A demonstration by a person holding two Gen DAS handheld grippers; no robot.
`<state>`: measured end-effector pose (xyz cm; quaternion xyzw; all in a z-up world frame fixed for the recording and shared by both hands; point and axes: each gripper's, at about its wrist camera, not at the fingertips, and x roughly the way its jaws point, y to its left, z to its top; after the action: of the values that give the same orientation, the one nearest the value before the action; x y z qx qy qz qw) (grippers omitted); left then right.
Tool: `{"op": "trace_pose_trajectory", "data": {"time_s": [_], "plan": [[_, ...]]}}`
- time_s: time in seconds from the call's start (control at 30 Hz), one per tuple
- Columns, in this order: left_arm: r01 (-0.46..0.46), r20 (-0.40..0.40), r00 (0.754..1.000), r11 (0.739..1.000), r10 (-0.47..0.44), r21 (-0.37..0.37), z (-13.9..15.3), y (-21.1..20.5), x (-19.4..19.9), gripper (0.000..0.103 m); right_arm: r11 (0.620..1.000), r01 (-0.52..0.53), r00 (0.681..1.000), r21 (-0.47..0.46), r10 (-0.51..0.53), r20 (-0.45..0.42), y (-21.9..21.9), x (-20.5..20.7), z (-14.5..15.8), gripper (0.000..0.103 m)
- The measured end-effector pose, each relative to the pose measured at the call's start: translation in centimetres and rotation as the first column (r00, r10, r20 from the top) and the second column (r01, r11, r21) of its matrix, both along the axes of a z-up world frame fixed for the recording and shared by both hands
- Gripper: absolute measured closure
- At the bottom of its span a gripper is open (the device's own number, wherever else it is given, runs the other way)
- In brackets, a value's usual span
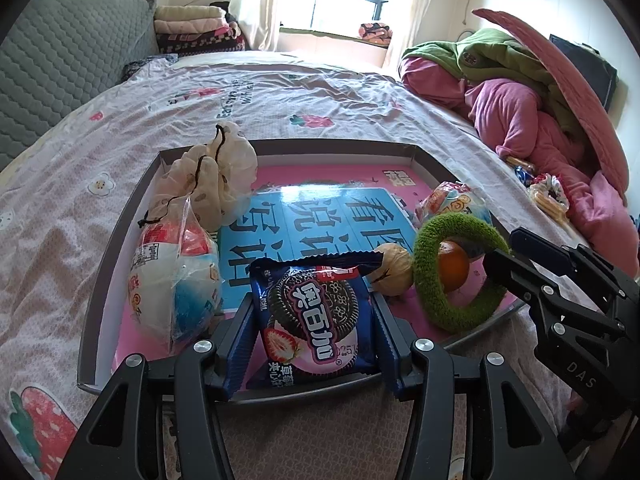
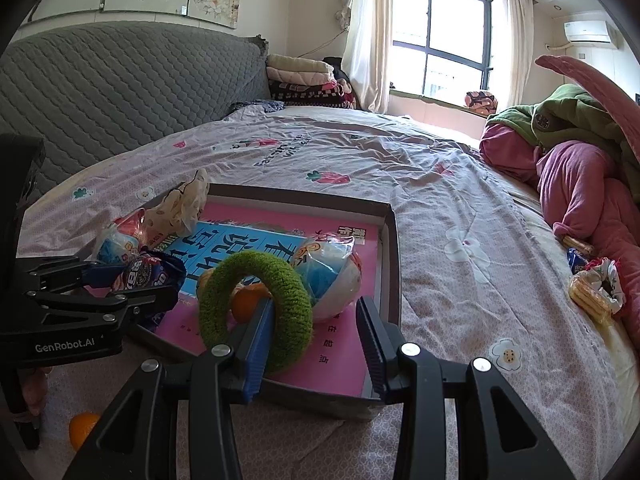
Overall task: Organize objects
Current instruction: 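Open both grippers to release the packet and ring inside the tray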
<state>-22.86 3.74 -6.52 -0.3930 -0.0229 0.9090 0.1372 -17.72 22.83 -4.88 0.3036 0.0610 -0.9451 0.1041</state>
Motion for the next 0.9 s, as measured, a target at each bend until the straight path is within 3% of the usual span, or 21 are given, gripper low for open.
{"op": "trace_pose_trajectory", "data": {"time_s": [0.7, 0.9], "plan": [[-0.002, 0.000, 1.000, 1.000, 0.002, -0.001, 0.35, -0.46, 0.64, 0.043, 0.999, 0.006, 1.000, -0.036, -0.006, 0.002, 0.38, -0.10, 0.22, 0.061], [0.001, -0.004, 1.000, 1.000, -0.001, -0.006, 0.57, -0.53, 0.88, 0.042, 0.999, 0.007, 1.000, -0.047, -0.007, -0.002, 0.50, -0.15, 0.28, 0.056]]}}
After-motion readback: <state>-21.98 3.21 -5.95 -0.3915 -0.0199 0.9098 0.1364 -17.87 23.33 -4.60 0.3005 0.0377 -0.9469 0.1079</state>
